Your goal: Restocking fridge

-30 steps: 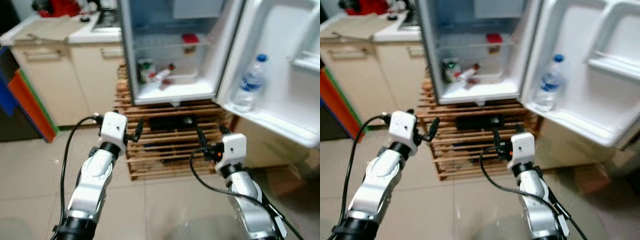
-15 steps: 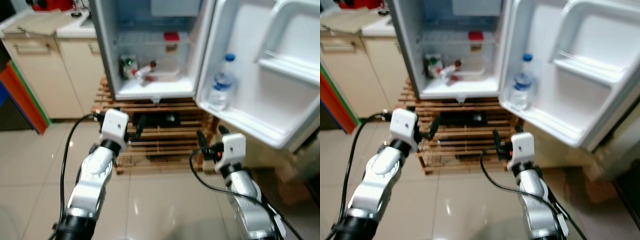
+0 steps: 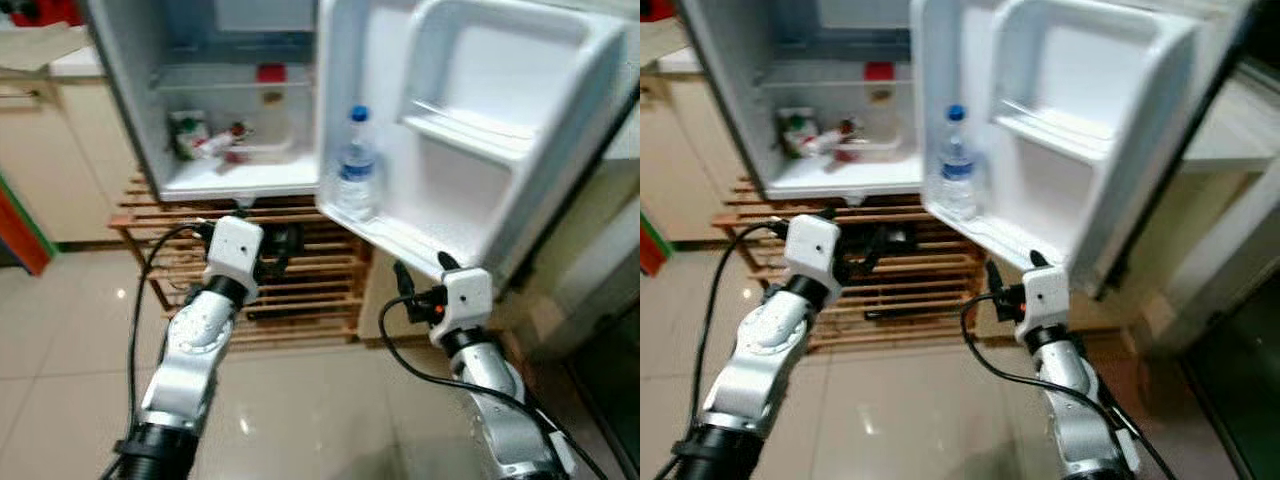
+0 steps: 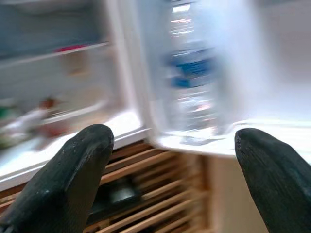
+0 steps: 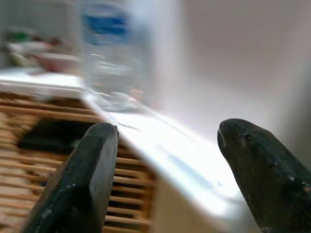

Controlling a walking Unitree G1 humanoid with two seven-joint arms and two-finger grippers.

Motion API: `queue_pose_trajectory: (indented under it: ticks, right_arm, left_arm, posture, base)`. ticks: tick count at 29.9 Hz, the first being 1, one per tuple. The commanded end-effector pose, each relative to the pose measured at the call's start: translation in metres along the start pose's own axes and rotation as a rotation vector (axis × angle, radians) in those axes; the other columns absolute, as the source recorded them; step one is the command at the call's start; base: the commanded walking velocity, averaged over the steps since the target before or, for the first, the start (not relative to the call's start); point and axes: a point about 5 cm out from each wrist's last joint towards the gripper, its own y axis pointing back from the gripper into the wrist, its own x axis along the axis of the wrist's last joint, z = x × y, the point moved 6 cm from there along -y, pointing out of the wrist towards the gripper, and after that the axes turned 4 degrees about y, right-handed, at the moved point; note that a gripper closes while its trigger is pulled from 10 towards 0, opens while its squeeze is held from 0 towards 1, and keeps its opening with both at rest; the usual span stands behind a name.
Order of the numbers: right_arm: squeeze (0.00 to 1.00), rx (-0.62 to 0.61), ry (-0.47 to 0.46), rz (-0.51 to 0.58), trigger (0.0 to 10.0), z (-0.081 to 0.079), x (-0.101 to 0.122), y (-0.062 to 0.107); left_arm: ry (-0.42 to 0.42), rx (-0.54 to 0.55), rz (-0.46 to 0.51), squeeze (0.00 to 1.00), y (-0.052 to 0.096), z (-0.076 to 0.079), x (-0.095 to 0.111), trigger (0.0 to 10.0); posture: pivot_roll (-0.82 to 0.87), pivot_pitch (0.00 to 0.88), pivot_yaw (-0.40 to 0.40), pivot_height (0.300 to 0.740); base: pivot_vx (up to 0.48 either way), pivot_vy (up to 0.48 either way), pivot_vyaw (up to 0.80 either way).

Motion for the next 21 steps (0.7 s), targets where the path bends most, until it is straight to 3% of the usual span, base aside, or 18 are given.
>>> queue_pose_trajectory:
  ticks: [1, 7, 14, 17, 20, 21]
  right_arm:
    - [0.27, 0.015, -0.030, 0.010, 10.0, -0.006, 0.003, -0.001]
    - [0.27, 0.016, -0.046, 0.006, 10.0, -0.007, 0.001, 0.002]
    - [0.27, 0.028, -0.070, -0.020, 10.0, -0.006, -0.007, 0.012]
    - [0.27, 0.005, -0.077, -0.047, 10.0, 0.000, -0.013, 0.014]
    - [0.27, -0.102, -0.029, -0.074, 10.0, 0.032, -0.020, 0.002]
    - [0.27, -0.102, -0.029, -0.074, 10.0, 0.032, -0.020, 0.002]
  left_arm:
    - [-0.022, 0.028, -0.004, 0.00, 0.000, -0.013, 0.001, 10.0]
    - [-0.020, -0.012, -0.003, 0.00, 0.000, -0.007, 0.001, 10.0]
    - [-0.008, -0.014, -0.003, 0.00, 0.001, -0.005, 0.001, 10.0]
    - [0.004, -0.001, -0.009, 0.00, 0.000, -0.007, 0.000, 10.0]
    - [0.054, 0.031, -0.052, 0.00, 0.004, -0.014, -0.011, 10.0]
    - [0.054, 0.031, -0.052, 0.00, 0.004, -0.014, -0.011, 10.0]
  posture:
    - [-0.07, 0.000, 0.014, 0.740]
    - [-0.08, 0.000, 0.022, 0.740]
    - [-0.08, 0.000, 0.021, 0.740]
    - [-0.08, 0.000, 0.019, 0.740]
    - [-0.08, 0.000, 0.012, 0.740]
    - [-0.08, 0.000, 0.012, 0.740]
  base:
    - [0.000, -0.428, 0.00]
    - [0.000, -0.439, 0.00]
    - [0.000, 0.000, 0.00]
    - [0.000, 0.000, 0.00]
    - [0.000, 0.000, 0.00]
    - [0.000, 0.000, 0.00]
